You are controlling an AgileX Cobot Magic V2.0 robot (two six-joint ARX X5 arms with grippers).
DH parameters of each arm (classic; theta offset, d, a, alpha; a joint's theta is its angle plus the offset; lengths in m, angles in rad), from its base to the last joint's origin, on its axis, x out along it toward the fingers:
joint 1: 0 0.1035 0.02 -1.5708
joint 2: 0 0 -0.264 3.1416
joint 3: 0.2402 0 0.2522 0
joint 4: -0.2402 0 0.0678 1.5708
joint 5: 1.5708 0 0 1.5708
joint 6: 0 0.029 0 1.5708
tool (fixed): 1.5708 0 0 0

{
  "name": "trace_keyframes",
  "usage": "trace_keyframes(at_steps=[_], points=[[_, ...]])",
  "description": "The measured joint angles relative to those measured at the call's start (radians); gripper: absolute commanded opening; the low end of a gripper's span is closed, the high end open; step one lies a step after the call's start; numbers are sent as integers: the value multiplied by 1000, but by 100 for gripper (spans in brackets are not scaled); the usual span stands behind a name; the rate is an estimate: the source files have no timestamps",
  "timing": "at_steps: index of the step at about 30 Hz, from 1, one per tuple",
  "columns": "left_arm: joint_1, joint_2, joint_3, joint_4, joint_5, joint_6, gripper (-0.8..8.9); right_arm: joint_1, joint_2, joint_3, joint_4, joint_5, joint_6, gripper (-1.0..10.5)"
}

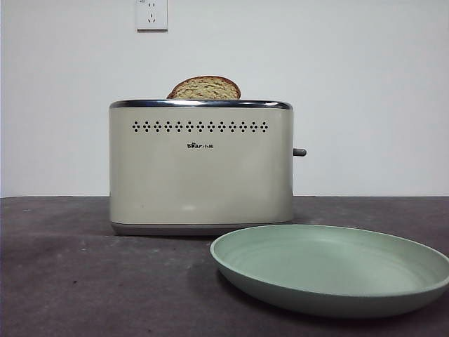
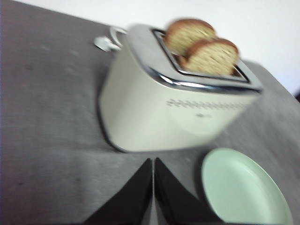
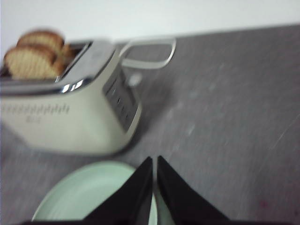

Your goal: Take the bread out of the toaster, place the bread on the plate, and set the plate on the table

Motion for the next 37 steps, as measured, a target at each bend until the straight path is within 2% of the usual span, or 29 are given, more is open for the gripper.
trace_keyframes(at_steps=[7, 12, 15, 18, 22, 23, 30, 37], points=[[-21, 122, 139, -123, 94, 95, 4, 81, 164, 192, -276, -18, -163, 3], [-55, 154, 167, -179, 95, 142, 4, 127, 200, 223, -339, 0, -222, 3], [-66, 156, 167, -182, 95, 150, 17, 134, 202, 223, -340, 11, -233, 3], [-68, 156, 167, -182, 96, 152, 111, 134, 202, 223, -340, 11, -238, 35], [-68, 156, 167, -181, 95, 152, 367, 134, 202, 223, -340, 19, -241, 285], [-68, 156, 167, -179, 95, 152, 391, 134, 202, 223, -340, 32, -239, 321], [-72, 185, 180, -99, 95, 155, 393, 134, 202, 223, -340, 61, -216, 335], [-130, 303, 254, -18, 95, 164, 392, 134, 202, 223, -340, 60, -215, 335]])
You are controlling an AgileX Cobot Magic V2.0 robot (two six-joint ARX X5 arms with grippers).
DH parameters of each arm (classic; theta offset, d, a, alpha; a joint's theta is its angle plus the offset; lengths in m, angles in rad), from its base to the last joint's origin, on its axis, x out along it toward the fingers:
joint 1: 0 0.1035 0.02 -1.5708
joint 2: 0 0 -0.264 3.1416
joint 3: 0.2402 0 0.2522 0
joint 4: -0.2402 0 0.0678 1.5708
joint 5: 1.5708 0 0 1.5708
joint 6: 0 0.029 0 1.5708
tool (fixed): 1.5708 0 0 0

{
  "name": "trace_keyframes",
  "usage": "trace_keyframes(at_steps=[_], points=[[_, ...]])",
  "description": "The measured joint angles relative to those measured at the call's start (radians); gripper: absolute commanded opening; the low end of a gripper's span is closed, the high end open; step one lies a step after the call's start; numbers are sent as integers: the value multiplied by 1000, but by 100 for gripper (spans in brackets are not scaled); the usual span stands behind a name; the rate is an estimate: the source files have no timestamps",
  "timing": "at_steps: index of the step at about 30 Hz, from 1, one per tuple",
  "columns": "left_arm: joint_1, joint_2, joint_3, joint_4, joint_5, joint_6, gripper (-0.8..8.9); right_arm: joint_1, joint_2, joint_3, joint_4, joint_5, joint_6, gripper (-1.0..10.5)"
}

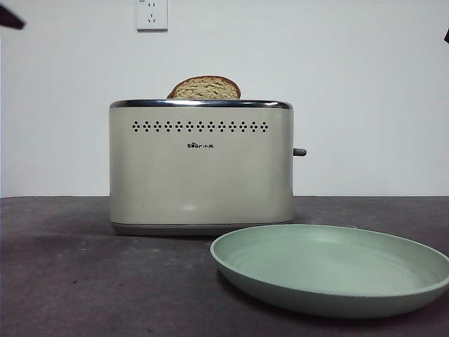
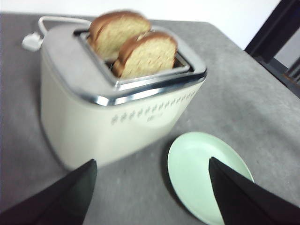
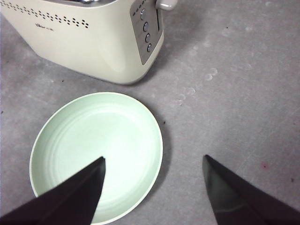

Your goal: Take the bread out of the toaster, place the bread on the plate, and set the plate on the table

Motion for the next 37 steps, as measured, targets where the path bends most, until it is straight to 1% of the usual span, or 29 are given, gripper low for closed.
trace_keyframes(at_steps=[3, 7, 12, 18, 21, 23, 27, 37], points=[[-34, 67, 59, 60, -4, 14, 391, 0, 0, 0, 0, 0, 0, 335], [-77, 179, 150, 99, -7, 46, 391, 0, 0, 0, 0, 0, 5, 335], [-123, 364, 296, 105, -38, 106, 391, 0, 0, 0, 0, 0, 7, 335], [-163, 562, 476, 98, -42, 140, 391, 0, 0, 0, -8, 0, 8, 335], [-182, 634, 533, 98, -42, 153, 391, 0, 0, 0, -10, -1, 8, 335], [-196, 674, 557, 98, -49, 168, 391, 0, 0, 0, -10, 0, 8, 335], [-224, 738, 589, 93, -95, 208, 391, 0, 0, 0, -10, 0, 8, 335], [-279, 814, 599, 101, -207, 335, 391, 0, 0, 0, -10, 0, 8, 335]])
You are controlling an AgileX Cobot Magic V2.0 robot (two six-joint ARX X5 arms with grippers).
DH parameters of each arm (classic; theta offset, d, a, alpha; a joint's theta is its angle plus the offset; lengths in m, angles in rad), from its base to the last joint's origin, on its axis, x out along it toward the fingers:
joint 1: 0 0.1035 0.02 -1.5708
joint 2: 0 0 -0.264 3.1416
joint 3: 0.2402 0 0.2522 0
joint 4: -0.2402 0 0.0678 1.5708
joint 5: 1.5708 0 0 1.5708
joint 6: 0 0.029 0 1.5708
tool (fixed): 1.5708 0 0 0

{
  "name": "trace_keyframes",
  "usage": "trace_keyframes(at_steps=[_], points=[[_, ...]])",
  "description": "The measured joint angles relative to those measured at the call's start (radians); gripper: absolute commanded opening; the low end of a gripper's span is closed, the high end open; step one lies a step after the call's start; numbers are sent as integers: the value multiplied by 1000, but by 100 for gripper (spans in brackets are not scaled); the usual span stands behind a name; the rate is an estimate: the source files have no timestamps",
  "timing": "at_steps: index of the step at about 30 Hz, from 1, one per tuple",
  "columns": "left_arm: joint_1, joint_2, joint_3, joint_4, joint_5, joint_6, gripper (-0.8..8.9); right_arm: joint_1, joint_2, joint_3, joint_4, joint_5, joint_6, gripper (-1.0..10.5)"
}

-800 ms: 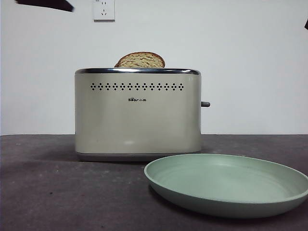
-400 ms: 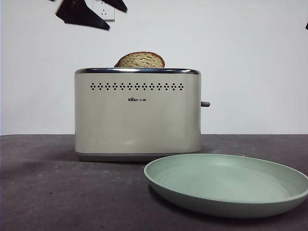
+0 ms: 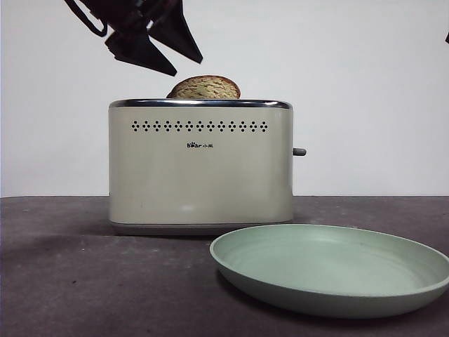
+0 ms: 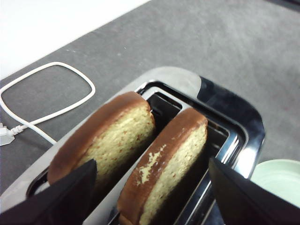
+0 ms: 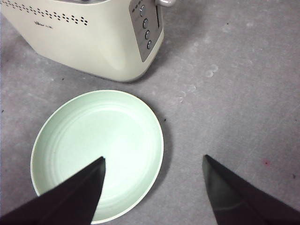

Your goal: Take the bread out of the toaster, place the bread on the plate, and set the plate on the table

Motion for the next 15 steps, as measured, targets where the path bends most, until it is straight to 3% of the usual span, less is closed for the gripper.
trace_keyframes(at_steps=[10, 15], points=[[-16, 74, 0, 8, -31, 40, 370, 0, 0, 0, 0, 0, 0, 335], [-16, 74, 0, 9, -31, 40, 144, 0, 0, 0, 0, 0, 0, 335]])
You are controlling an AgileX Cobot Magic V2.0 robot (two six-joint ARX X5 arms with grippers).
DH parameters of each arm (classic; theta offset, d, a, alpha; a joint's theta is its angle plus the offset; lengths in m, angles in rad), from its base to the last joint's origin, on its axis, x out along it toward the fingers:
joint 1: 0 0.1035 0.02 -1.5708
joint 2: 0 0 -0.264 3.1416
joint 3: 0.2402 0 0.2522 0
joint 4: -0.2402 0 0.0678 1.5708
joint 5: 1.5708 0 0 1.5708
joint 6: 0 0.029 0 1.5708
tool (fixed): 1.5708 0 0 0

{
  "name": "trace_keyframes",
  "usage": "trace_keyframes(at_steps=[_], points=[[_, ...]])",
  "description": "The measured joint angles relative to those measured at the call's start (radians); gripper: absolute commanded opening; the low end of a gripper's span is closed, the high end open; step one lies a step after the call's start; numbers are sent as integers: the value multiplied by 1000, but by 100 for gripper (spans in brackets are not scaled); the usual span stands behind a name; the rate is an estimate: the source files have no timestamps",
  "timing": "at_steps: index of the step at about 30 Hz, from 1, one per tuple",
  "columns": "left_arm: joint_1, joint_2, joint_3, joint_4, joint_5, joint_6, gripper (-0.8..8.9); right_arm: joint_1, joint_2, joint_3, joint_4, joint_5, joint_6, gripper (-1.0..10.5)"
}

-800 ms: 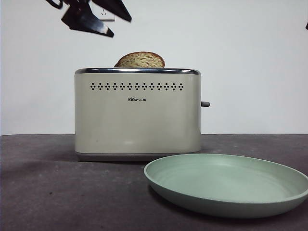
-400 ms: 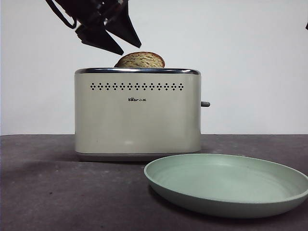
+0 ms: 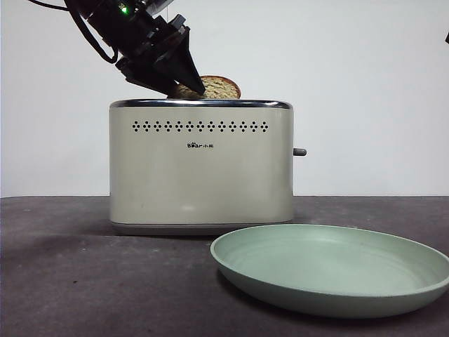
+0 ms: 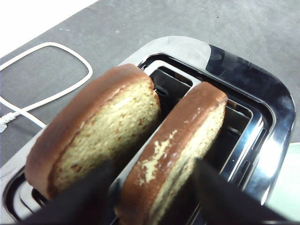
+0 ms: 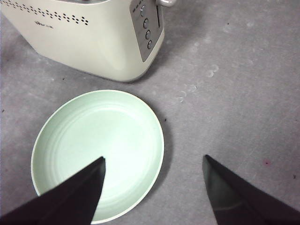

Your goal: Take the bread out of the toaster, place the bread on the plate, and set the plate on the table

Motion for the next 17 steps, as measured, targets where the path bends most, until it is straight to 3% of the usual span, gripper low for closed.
trace_keyframes(at_steps=[5, 17], points=[[-4, 0, 0, -3, 5, -2, 2, 0, 0, 0, 0, 0, 0, 335], [-4, -103, 11, -18, 1, -3, 3, 0, 0, 0, 0, 0, 0, 335]])
